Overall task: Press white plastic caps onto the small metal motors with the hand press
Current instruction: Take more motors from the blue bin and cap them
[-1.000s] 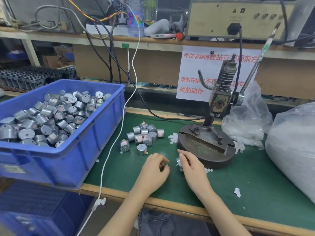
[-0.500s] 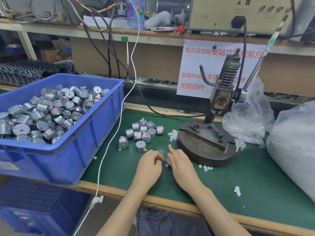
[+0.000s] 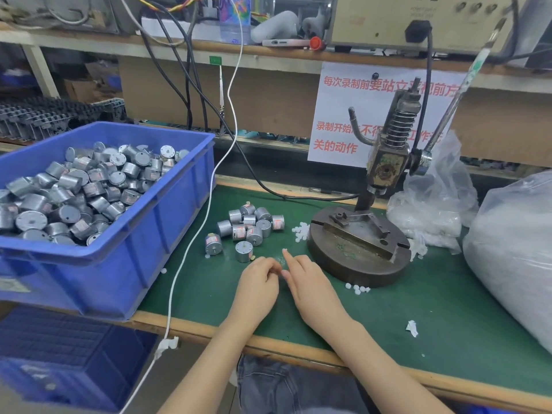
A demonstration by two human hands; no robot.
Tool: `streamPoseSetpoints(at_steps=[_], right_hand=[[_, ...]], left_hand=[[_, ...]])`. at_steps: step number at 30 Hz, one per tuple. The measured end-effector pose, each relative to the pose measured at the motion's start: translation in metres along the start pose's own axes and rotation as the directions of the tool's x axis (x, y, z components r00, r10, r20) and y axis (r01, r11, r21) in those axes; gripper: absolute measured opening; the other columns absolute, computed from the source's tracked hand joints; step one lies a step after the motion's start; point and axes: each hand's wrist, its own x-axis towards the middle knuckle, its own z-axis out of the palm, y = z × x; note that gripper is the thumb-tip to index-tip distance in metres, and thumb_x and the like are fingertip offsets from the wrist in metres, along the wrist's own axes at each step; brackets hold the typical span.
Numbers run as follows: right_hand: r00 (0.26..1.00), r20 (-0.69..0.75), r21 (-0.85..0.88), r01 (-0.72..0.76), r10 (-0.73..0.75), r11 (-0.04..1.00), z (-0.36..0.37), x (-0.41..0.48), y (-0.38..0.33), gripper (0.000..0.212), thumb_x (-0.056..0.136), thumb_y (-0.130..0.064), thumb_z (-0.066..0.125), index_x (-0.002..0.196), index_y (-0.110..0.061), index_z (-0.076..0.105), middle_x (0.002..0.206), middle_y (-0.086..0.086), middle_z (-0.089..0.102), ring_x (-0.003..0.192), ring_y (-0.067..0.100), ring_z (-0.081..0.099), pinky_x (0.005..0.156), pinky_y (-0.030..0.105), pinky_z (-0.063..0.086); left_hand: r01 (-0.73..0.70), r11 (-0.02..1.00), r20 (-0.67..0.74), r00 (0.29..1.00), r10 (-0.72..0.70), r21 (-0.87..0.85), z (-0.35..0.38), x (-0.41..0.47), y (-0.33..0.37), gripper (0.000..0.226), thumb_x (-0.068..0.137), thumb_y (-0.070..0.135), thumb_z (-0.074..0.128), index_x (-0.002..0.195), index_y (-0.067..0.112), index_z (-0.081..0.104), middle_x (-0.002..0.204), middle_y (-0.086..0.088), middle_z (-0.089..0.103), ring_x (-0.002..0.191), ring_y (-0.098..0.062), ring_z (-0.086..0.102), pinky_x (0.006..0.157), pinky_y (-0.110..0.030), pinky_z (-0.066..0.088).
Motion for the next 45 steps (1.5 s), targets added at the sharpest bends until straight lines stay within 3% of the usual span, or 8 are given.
streamPoseSetpoints(at_steps=[3,9,15,23,31,35,40,45], right_hand=[[0.999,0.031,-0.010,0.027,-0.027,1.000,0.000,0.001,0.000,0.050,0.102,-0.031,0.025,0.148,-0.014,0.017,0.127,0.006,0.043,0.107,0.024,0.044,0.095,0.027,0.030],[0.995,0.086,-0.039,0.061,-0.057,0.997,0.001,0.002,0.001,0.052,0.102,-0.032,0.026,0.149,-0.013,0.014,0.126,0.008,0.042,0.107,0.026,0.044,0.095,0.031,0.033],[0.994,0.104,-0.063,0.036,-0.029,0.997,0.000,0.003,-0.002,0.052,0.102,-0.033,0.024,0.149,-0.013,0.012,0.128,0.008,0.040,0.110,0.026,0.043,0.094,0.031,0.032],[0.986,0.164,-0.163,0.057,-0.030,0.985,-0.002,0.006,-0.010,0.050,0.103,-0.030,0.023,0.149,-0.011,0.014,0.129,0.012,0.039,0.108,0.031,0.045,0.090,0.038,0.035],[0.996,-0.035,-0.020,-0.084,0.083,0.996,0.002,-0.004,0.001,0.047,0.102,-0.037,0.023,0.148,-0.028,0.019,0.118,0.000,0.045,0.098,0.022,0.049,0.079,0.030,0.038],[0.990,-0.091,0.103,-0.097,0.107,0.990,-0.005,-0.006,0.006,0.040,0.100,-0.035,0.033,0.140,-0.036,0.036,0.114,-0.002,0.046,0.095,0.018,0.052,0.070,0.028,0.037],[0.995,0.040,0.191,-0.098,0.092,0.977,-0.023,-0.010,0.016,0.040,0.097,-0.042,0.040,0.134,-0.028,0.047,0.123,-0.007,0.043,0.107,0.012,0.053,0.088,0.029,0.042],[0.981,0.181,0.026,-0.081,0.075,0.996,-0.043,-0.010,0.031,0.054,0.090,-0.041,0.055,0.138,-0.020,0.042,0.132,-0.006,0.040,0.118,0.015,0.047,0.097,0.028,0.038]], left_hand=[[0.006,1.000,-0.017,1.000,-0.006,-0.012,-0.001,0.001,-0.001,0.027,0.078,-0.012,0.044,0.081,0.005,0.066,0.076,0.005,0.055,0.077,-0.011,0.050,0.068,-0.004,0.034],[-0.021,1.000,-0.034,0.999,0.021,0.009,0.000,0.004,0.000,0.027,0.078,-0.010,0.042,0.081,0.006,0.064,0.075,0.003,0.053,0.076,-0.013,0.049,0.063,-0.014,0.032],[-0.009,1.000,-0.024,1.000,0.009,0.014,-0.003,0.003,0.002,0.028,0.080,-0.010,0.042,0.082,0.007,0.065,0.075,0.008,0.051,0.073,-0.005,0.048,0.066,-0.007,0.036],[0.028,0.998,-0.024,0.999,-0.027,0.059,-0.004,0.003,0.001,0.025,0.081,-0.009,0.042,0.076,0.005,0.063,0.072,0.003,0.047,0.075,-0.019,0.048,0.064,-0.022,0.029],[-0.004,0.998,-0.036,0.999,0.006,0.060,-0.001,0.001,-0.003,0.025,0.083,-0.008,0.043,0.082,0.004,0.065,0.082,0.001,0.052,0.082,-0.015,0.049,0.069,-0.018,0.031],[-0.013,0.997,-0.012,1.000,0.014,0.081,-0.001,0.002,-0.006,0.027,0.083,-0.007,0.042,0.080,0.006,0.066,0.086,-0.002,0.056,0.084,-0.015,0.051,0.071,-0.018,0.031],[-0.011,0.997,0.000,1.000,0.011,0.077,-0.002,0.002,-0.005,0.026,0.083,-0.007,0.043,0.077,0.006,0.065,0.086,-0.004,0.056,0.083,-0.016,0.050,0.071,-0.020,0.032],[0.000,0.999,0.012,1.000,-0.001,0.054,-0.002,0.001,-0.004,0.028,0.083,-0.008,0.043,0.075,0.008,0.064,0.087,-0.004,0.056,0.086,-0.018,0.052,0.073,-0.021,0.033]])
